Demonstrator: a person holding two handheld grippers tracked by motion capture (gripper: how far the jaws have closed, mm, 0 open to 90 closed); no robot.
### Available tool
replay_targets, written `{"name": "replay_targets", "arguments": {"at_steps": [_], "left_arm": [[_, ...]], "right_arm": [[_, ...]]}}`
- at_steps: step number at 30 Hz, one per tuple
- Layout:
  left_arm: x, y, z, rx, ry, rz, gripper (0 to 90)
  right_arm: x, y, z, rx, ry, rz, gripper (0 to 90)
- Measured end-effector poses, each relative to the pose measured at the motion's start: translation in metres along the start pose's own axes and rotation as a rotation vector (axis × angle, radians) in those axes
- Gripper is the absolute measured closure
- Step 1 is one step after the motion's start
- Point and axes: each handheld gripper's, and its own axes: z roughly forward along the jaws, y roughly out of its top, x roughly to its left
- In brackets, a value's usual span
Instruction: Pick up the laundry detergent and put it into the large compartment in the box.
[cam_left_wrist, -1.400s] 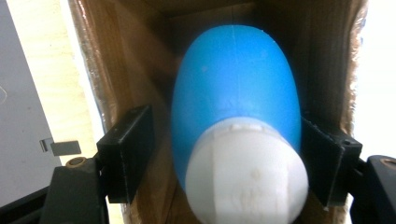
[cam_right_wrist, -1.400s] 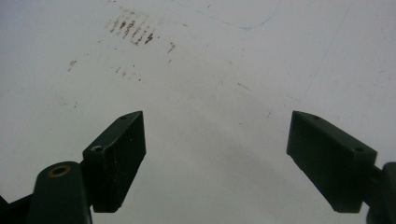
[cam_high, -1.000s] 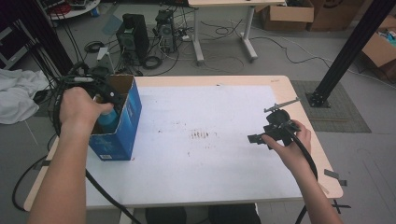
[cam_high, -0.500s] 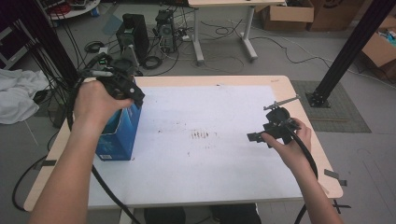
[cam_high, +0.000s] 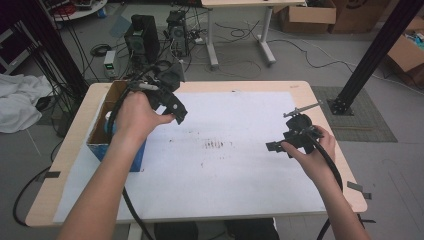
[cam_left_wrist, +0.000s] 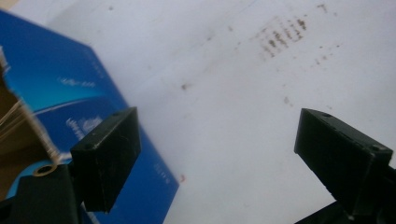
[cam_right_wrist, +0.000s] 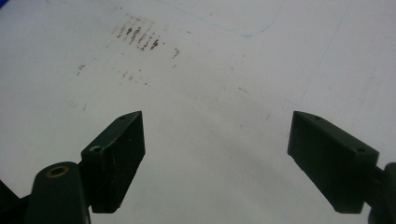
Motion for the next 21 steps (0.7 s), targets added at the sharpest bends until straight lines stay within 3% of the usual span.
{"name": "replay_targets", "arguments": {"at_steps": [10,21], "left_arm": [[-0.027,0.007,0.031,0.017,-0.046,0.082,15.5],[-0.036,0.006,0.048,0.046,-0.064,0.099,15.4]], "right_arm": [[0.002,0.002,0.0,0.003,0.011,-0.007,18.6],[0.003,0.005,-0.003,0.004,0.006,-0.008,18.6]]}}
